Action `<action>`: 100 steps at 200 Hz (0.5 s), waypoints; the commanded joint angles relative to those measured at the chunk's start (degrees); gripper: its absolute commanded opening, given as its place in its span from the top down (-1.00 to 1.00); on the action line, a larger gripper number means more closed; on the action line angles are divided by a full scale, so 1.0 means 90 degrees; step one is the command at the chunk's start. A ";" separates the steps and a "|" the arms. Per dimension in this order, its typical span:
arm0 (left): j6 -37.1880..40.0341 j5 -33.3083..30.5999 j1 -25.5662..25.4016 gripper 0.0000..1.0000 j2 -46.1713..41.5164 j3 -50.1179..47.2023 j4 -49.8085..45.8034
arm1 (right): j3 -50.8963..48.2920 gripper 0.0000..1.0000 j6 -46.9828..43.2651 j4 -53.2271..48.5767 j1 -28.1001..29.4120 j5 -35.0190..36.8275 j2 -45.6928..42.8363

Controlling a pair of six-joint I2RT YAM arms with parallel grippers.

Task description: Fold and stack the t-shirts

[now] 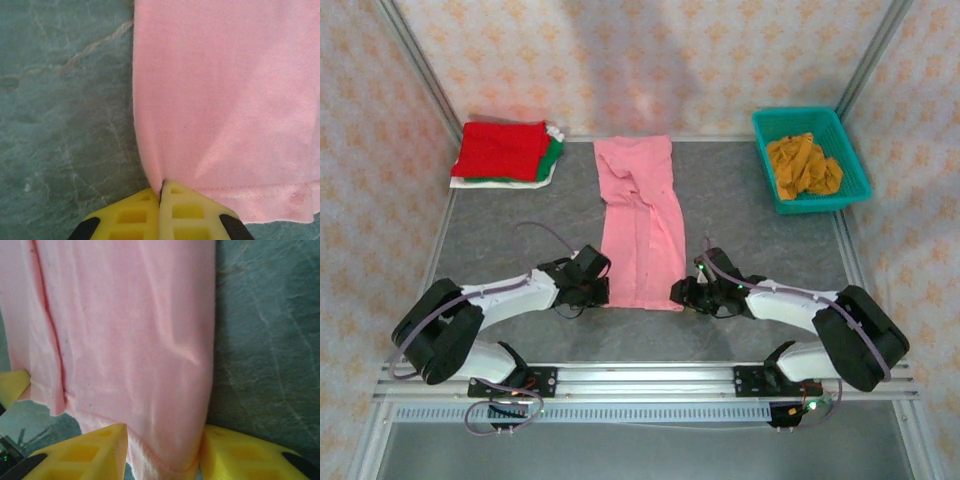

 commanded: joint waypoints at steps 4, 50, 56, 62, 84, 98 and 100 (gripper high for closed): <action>-0.0340 -0.0306 -0.0127 1.00 -0.0312 -0.0297 0.0021 | 0.0068 0.37 0.0176 0.0358 0.0187 0.0287 0.0224; -0.0950 -0.0668 -0.0491 1.00 -0.1247 -0.0796 -0.0092 | -0.0034 0.59 0.0391 0.0865 0.0436 0.0053 0.0248; -0.1019 -0.0680 -0.0530 1.00 -0.1369 -0.0865 -0.0090 | -0.0019 0.54 0.0420 0.0865 0.0505 0.0004 0.0298; -0.1092 -0.0706 -0.0573 1.00 -0.1490 -0.0949 -0.0067 | -0.0018 0.54 0.0460 0.0888 0.0588 -0.0046 0.0352; -0.1342 -0.0810 -0.0742 1.00 -0.1811 -0.1247 0.0043 | -0.0112 0.64 0.0589 0.0886 0.0892 0.0092 0.0353; -0.1469 -0.0852 -0.0856 1.00 -0.1926 -0.1376 0.0046 | -0.0215 0.77 0.0645 0.0796 0.0948 0.0222 0.0241; -0.1492 -0.0861 -0.0873 1.00 -0.1942 -0.1395 0.0039 | -0.0226 0.78 0.0649 0.0781 0.0948 0.0240 0.0220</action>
